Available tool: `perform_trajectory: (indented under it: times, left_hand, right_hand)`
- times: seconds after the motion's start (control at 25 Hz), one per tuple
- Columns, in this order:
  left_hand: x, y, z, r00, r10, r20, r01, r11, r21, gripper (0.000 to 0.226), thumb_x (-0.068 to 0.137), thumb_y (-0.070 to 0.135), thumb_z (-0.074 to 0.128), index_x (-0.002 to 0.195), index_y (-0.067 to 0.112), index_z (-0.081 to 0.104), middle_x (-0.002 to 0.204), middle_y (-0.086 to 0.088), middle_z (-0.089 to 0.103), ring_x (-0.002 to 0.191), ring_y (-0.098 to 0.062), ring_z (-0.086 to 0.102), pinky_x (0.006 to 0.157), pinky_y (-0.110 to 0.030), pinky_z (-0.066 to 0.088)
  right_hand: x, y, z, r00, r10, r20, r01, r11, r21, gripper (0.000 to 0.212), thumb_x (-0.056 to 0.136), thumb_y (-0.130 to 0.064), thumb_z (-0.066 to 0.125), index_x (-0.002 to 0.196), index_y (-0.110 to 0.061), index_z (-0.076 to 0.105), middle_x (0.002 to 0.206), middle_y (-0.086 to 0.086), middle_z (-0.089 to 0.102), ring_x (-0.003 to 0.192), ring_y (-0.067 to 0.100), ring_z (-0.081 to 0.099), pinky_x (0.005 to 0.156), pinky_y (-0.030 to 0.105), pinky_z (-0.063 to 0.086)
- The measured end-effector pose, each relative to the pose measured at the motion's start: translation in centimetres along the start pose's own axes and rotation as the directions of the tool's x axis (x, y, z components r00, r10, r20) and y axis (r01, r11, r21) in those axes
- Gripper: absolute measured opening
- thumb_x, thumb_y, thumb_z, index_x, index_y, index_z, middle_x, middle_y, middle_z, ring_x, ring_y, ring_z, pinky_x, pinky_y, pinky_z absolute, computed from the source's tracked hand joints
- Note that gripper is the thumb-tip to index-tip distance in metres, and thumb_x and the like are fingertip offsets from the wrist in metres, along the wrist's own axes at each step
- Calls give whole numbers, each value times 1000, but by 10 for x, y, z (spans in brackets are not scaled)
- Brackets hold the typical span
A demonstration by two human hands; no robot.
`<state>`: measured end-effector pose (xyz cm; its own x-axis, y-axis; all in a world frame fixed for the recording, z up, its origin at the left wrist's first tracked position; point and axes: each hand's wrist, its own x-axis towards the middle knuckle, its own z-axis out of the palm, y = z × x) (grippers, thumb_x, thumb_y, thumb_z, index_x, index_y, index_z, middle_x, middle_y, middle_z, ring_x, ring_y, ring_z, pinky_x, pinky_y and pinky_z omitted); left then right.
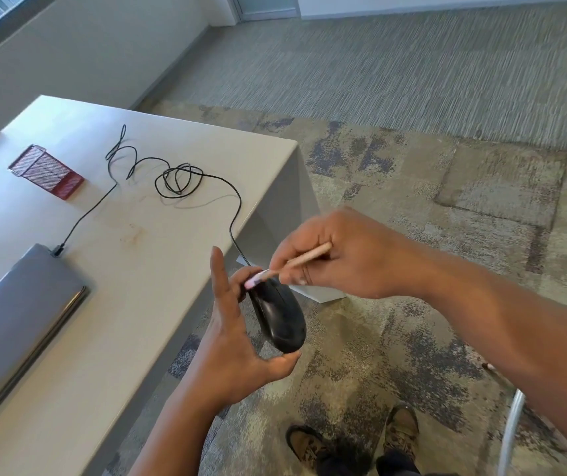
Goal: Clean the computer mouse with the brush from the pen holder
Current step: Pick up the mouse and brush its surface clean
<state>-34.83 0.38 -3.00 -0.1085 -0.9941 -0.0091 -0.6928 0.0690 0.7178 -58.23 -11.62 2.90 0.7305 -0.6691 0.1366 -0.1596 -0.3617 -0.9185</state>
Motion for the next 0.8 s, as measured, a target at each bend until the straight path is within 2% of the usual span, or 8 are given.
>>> perform_trajectory:
  times: [0.08,0.16,0.24,0.32,0.52,0.6,0.68,0.8]
  left_hand:
    - [0,0,-1,1000,0,9,-1,1000,26,168,62,48,97,161,49,-38,157,11,48,146,-11,49,119,-27,36]
    - [0,1,0,1000,2,7,-2,998,69,167,61,53,94,159,49,-41,156,28,43,139,-14,48,116,-36,35]
    - [0,2,1,1000,-7,-2,7,994,109,166,59,59,89,157,50,-44,148,53,32,127,-6,38,108,-26,30]
    - [1,4,1,1000,-21,0,21,989,147,166,56,60,87,156,50,-46,141,64,24,112,6,30,99,-19,27]
    - [3,8,0,998,-62,30,55,980,193,168,52,58,86,156,50,-45,138,65,25,108,7,31,96,-16,29]
    - [3,8,0,998,-55,29,48,975,216,168,53,58,86,157,49,-45,140,63,27,114,28,28,95,-17,30]
    - [4,10,-2,999,-50,11,45,969,243,166,52,60,84,157,48,-45,139,66,22,125,41,12,96,-17,31]
    - [5,14,-3,998,-69,8,65,970,233,165,54,60,83,156,48,-46,140,55,34,120,31,27,112,-6,18]
  right_hand:
    - [2,-6,-2,997,-21,79,28,995,-91,15,88,-20,79,102,-24,81,85,-7,76,75,9,69,67,22,54]
    - [6,-10,-1,994,-25,111,38,992,-122,16,87,-17,77,102,-24,81,85,-6,76,75,11,70,69,22,54]
    - [11,-14,1,991,-19,129,38,989,-143,17,87,-15,75,100,-24,81,86,-3,76,76,13,71,72,30,55]
    - [17,-19,2,986,-11,169,41,983,-177,18,86,-14,73,99,-24,81,88,-5,77,78,10,71,74,30,55]
    - [25,-29,6,950,33,311,44,970,-238,18,80,-11,71,90,-24,80,87,-9,75,72,1,67,65,20,54]
    - [26,-31,6,936,50,348,33,972,-231,18,79,-10,71,87,-23,80,84,-8,76,67,-1,65,60,18,50]
    - [26,-31,7,923,73,377,5,979,-203,18,77,-9,71,85,-23,79,78,-8,76,60,-1,63,55,15,46]
    - [24,-32,7,906,98,413,-23,983,-181,18,74,-8,71,83,-22,79,70,-9,73,55,0,60,52,15,44]
